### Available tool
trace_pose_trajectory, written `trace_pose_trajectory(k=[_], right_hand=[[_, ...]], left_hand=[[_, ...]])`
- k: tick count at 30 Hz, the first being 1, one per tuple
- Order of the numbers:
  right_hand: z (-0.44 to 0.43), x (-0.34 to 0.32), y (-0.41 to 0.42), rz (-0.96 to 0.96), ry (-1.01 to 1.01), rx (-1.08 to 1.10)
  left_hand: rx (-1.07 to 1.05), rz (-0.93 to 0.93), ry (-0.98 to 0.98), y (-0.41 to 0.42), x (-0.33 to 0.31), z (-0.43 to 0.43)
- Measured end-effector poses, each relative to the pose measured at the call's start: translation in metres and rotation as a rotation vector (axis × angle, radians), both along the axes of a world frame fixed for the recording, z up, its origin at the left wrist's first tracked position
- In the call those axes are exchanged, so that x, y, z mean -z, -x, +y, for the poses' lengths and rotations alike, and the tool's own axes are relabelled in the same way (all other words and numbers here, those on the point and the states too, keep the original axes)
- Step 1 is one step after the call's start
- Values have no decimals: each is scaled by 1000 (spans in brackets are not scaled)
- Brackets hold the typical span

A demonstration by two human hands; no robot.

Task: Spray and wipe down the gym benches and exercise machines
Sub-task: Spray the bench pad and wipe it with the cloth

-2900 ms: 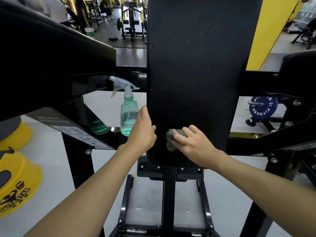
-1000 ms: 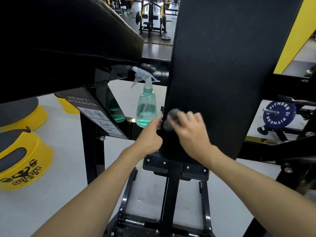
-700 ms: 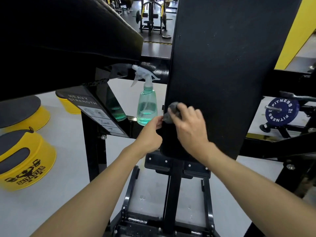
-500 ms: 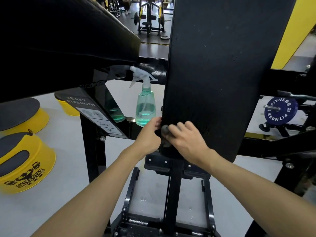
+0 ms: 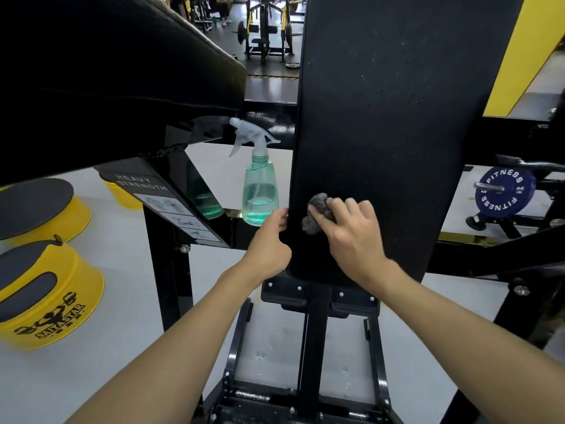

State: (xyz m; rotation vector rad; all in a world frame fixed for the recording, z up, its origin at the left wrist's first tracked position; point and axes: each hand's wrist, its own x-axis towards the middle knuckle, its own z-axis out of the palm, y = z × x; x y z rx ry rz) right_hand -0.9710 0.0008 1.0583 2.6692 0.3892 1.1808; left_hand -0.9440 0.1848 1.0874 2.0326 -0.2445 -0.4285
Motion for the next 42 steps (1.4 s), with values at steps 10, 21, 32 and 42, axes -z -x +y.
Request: trace_pose_trajectory(k=[10,21,32,42], right_hand=[[-13,-11,1,10,-10,20],[-28,-3,12,20,-20,9],[-46,-3,17,-9,-58,45],[-56,14,33,109,79,-31]], left_hand=[[-17,-20,-1,0,5,-5],[-73,-51,11,3,9,-14],[-85,-71,22,1,15,-18],[-121,-101,71,3,21,-21]])
